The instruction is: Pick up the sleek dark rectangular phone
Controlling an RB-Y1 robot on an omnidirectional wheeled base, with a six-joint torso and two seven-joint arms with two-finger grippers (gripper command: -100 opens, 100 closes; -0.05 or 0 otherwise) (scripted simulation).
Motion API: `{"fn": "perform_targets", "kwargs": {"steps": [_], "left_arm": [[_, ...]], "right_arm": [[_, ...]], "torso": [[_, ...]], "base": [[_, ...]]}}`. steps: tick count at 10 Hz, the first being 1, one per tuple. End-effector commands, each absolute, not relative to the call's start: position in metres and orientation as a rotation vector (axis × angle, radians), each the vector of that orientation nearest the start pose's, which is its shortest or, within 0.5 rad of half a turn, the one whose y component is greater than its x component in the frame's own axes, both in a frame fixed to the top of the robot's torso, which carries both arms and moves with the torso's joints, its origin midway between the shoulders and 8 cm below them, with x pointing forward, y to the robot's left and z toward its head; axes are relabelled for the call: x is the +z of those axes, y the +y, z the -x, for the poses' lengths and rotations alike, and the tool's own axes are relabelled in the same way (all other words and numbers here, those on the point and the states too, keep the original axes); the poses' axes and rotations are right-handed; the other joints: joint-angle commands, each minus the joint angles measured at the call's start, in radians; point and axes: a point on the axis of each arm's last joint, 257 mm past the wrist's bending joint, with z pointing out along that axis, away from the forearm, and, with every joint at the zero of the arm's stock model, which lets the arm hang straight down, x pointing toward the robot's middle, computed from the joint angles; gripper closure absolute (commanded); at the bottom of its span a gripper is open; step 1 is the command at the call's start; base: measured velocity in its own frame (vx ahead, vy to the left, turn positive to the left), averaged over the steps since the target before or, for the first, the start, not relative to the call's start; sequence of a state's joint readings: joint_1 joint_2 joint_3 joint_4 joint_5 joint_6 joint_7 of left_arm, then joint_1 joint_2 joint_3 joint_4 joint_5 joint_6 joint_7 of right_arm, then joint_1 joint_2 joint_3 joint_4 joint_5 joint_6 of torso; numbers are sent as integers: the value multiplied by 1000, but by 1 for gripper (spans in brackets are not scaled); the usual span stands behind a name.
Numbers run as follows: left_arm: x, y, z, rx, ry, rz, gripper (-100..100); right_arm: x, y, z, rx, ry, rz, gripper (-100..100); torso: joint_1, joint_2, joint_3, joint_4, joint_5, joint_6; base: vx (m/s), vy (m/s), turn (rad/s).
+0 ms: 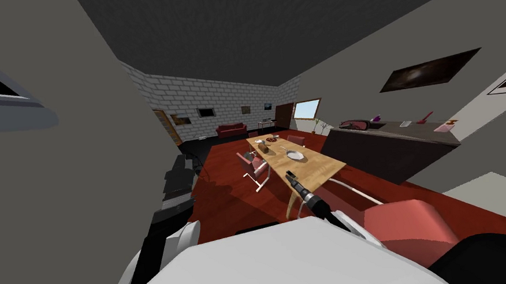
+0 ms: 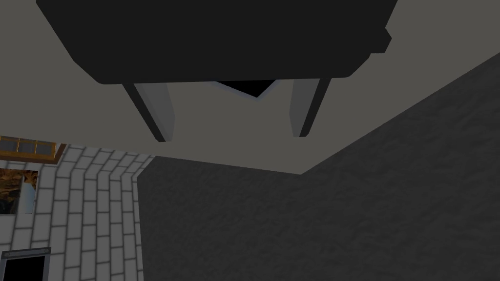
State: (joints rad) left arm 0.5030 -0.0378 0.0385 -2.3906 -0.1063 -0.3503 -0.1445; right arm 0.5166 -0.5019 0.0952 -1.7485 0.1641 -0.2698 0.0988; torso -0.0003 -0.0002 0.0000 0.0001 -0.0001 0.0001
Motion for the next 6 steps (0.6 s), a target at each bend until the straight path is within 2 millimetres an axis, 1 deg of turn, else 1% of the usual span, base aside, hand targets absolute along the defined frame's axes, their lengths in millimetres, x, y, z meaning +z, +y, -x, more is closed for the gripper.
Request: {"fn": "perform_targets", "kwargs": {"steps": [1, 4, 6], "left_arm": [[44, 287, -344, -1040, 698, 597, 0], [44, 287, -344, -1040, 698, 597, 0], [44, 287, -344, -1040, 698, 597, 0]], "right_arm": [[-327, -333, -363, 698, 1743, -637, -100], [-367, -361, -341, 586, 1874, -618, -100], [-390, -381, -323, 509, 1960, -594, -100]], "torso": [[0, 0, 0, 0, 0, 0], [0, -2, -1, 0, 0, 0], [0, -4, -2, -1, 0, 0]], "base": [[9, 3, 72], [36, 7, 84], [66, -5, 91]]}}
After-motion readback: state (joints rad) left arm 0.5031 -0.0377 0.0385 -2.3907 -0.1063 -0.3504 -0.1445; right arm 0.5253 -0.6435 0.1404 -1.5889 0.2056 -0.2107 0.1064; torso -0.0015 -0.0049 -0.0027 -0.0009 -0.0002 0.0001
